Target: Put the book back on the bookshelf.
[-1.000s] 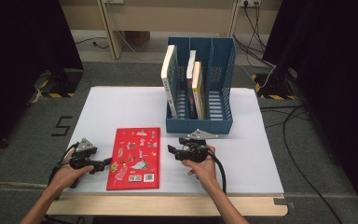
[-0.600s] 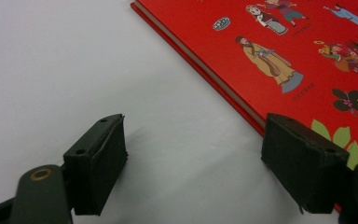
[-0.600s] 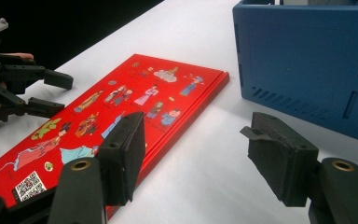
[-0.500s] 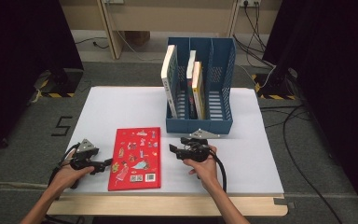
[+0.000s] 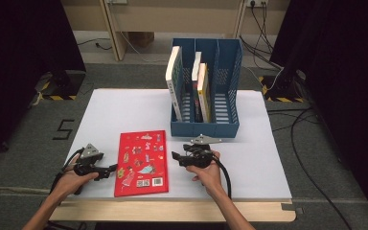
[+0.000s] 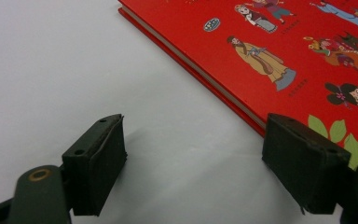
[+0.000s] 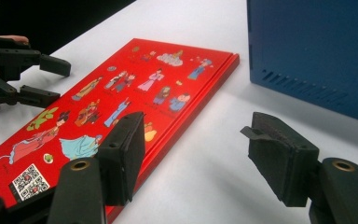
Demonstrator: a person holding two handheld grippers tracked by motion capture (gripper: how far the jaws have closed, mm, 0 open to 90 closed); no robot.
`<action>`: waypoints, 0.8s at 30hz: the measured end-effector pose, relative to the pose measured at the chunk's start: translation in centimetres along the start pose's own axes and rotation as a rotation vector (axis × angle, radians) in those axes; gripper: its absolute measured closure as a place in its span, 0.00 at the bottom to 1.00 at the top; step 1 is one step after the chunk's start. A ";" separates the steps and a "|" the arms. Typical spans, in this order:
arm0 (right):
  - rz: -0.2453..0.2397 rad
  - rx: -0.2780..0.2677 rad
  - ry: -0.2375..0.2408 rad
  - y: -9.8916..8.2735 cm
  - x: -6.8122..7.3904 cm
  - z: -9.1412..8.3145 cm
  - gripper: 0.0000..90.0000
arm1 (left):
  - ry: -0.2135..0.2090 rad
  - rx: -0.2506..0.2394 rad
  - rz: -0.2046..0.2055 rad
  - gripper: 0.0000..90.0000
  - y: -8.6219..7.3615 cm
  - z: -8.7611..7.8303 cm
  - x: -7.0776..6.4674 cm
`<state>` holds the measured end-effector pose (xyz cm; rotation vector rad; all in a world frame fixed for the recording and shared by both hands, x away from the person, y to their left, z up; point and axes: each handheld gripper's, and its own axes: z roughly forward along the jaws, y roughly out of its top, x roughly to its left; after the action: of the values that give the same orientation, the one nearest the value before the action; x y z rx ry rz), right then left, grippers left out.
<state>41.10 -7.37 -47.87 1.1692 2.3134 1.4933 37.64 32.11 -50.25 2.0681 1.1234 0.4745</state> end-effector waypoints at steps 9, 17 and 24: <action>-0.022 0.057 0.013 -0.5 0.7 1.3 0.41 | -0.004 -0.018 0.000 0.20 -0.2 0.1 0.1; -0.019 0.104 0.038 -0.4 2.0 2.9 0.40 | -0.003 -0.018 0.002 0.20 -0.2 0.1 0.1; 0.017 0.123 0.026 -0.3 2.1 4.2 0.41 | -0.003 -0.019 0.002 0.20 -0.2 0.1 0.1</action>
<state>41.59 -3.06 -49.62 1.2087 2.4501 1.3975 37.63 32.24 -50.47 2.0532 1.1114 0.4802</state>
